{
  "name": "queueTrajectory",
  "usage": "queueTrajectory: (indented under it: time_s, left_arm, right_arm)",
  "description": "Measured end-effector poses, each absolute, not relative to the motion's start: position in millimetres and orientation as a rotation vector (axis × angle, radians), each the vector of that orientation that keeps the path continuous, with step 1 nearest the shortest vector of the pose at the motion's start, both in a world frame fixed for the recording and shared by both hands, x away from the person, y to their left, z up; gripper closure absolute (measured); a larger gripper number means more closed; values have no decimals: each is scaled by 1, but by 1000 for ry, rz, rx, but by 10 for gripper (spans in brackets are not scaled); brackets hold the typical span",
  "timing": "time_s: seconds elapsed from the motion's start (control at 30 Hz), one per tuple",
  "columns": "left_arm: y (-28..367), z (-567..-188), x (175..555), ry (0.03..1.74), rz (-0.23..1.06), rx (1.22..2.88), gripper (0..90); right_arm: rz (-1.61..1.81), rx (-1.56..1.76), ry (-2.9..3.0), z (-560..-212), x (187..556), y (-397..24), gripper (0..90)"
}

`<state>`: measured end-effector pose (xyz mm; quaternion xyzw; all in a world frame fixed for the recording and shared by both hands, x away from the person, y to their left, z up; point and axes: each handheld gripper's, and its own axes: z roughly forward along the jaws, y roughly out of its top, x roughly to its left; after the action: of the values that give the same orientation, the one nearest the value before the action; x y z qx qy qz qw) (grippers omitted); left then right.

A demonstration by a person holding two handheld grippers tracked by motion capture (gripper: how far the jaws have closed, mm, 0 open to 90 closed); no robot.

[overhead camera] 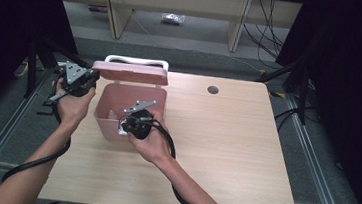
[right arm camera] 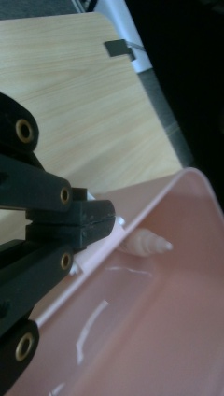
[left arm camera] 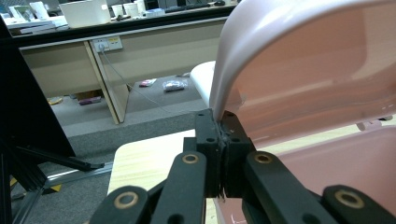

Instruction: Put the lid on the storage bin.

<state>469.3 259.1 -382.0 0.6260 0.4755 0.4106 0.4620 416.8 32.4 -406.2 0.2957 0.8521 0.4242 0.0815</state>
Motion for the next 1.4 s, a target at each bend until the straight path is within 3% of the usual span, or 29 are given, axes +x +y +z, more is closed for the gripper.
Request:
queueTrajectory:
  time_s: [0.53,1.4]
  left_arm:
    - [259,-384,465,1171,1006,1544,879]
    - [261,-394,451,1170,990,1571,874]
  right_arm:
    - [1387,1060,2321,-374,442,-31,900]
    - [1449,1068,2200,-353,457,-52,900]
